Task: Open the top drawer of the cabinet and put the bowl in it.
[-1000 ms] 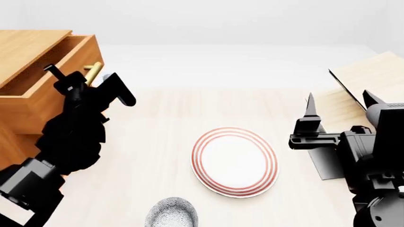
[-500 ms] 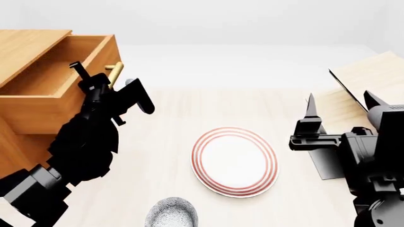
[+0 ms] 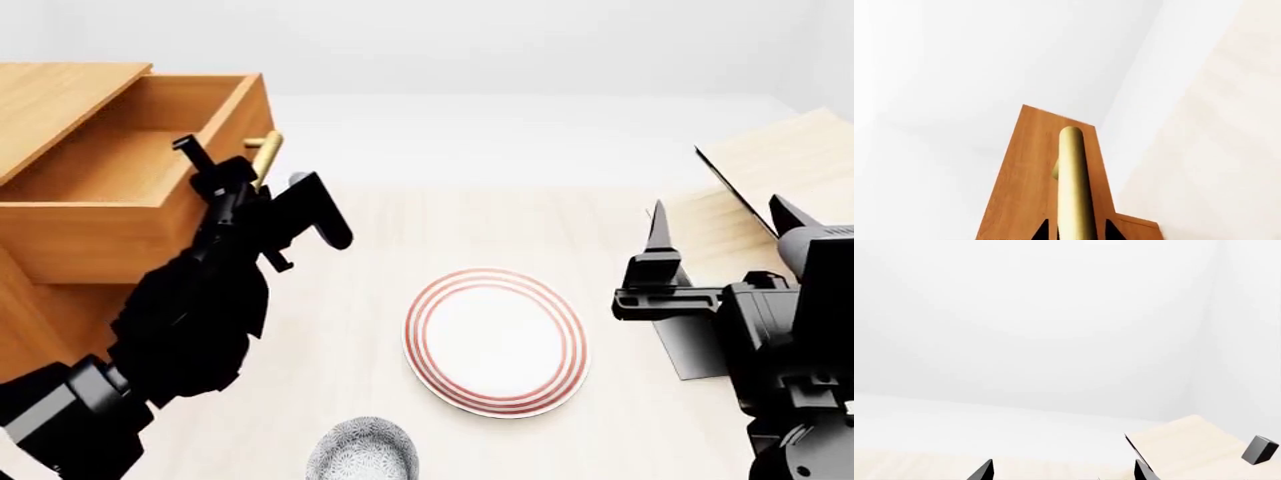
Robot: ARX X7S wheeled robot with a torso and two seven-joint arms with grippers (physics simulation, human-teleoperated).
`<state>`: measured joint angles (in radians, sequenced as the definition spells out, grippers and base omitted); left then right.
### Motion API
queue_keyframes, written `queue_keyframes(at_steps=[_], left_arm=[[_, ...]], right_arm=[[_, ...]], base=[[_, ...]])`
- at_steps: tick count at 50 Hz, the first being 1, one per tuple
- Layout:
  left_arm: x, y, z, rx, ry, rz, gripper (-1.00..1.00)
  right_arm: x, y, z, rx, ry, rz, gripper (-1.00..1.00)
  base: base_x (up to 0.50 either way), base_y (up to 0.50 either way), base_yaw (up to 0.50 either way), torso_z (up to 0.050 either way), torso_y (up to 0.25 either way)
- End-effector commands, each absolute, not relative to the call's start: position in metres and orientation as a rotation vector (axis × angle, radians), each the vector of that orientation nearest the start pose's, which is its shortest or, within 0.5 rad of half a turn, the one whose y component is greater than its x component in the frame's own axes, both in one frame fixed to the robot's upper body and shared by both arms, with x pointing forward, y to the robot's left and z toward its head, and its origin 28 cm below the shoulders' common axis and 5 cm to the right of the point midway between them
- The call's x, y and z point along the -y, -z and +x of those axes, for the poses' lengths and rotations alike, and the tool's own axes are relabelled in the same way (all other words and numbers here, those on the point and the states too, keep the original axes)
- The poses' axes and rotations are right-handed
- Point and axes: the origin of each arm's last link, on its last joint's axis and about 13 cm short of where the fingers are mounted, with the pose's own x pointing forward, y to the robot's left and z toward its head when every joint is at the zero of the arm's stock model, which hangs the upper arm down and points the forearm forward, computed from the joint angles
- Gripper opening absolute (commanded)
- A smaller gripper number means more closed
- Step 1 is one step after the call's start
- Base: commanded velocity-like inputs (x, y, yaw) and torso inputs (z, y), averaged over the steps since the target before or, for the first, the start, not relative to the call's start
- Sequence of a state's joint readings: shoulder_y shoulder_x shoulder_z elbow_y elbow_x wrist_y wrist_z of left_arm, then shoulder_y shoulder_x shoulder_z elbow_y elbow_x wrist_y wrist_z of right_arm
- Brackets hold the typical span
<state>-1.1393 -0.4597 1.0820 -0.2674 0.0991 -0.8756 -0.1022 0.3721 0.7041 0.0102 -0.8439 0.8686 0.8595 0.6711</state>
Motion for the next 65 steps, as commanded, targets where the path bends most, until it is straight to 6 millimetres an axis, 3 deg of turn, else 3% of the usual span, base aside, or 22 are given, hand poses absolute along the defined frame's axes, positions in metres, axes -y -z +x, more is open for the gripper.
queue_keyframes(at_steps=[1,11,12,24,36,44,52,58,65], left_arm=[[-0.243,-0.195,0.360,-0.063,-0.109,1.250,-1.00],[-0.243,-0.196,0.361,-0.058,-0.106,1.255,-1.00],[-0.243,-0.196,0.360,-0.057,-0.105,1.256,1.00],[-0.240,-0.214,0.355,0.006,-0.117,1.228,1.00],[-0.228,-0.256,0.331,0.156,-0.095,1.155,1.00],[-0.221,-0.302,0.313,0.226,-0.086,0.923,1.00],[-0.229,-0.349,0.314,0.171,-0.096,0.568,1.00],[-0.239,-0.365,0.323,0.072,-0.106,0.330,1.00],[-0.247,-0.370,0.337,-0.047,-0.114,0.155,1.00]], right_arm=[[0.152,-0.208,0.196,0.186,0.109,-0.155,1.00],[0.152,-0.207,0.196,0.185,0.109,-0.153,1.00],[0.152,-0.207,0.196,0.185,0.109,-0.153,1.00],[0.151,-0.207,0.196,0.185,0.108,-0.152,1.00],[0.151,-0.208,0.197,0.187,0.104,-0.149,1.00],[0.151,-0.209,0.196,0.192,0.102,-0.149,1.00],[0.152,-0.208,0.194,0.194,0.104,-0.146,1.00],[0.151,-0.209,0.193,0.197,0.103,-0.147,1.00],[0.151,-0.209,0.193,0.197,0.102,-0.147,1.00]], base=[[0.00,0.00,0.00,0.000,0.011],[0.00,0.00,0.00,0.001,0.006],[0.00,0.00,0.00,0.000,0.010],[0.00,0.00,0.00,0.000,0.000],[0.00,0.00,0.00,0.000,0.000],[0.00,0.00,0.00,0.000,0.000],[0.00,0.00,0.00,0.000,0.000],[0.00,0.00,0.00,0.000,0.000],[0.00,0.00,0.00,0.000,0.000]])
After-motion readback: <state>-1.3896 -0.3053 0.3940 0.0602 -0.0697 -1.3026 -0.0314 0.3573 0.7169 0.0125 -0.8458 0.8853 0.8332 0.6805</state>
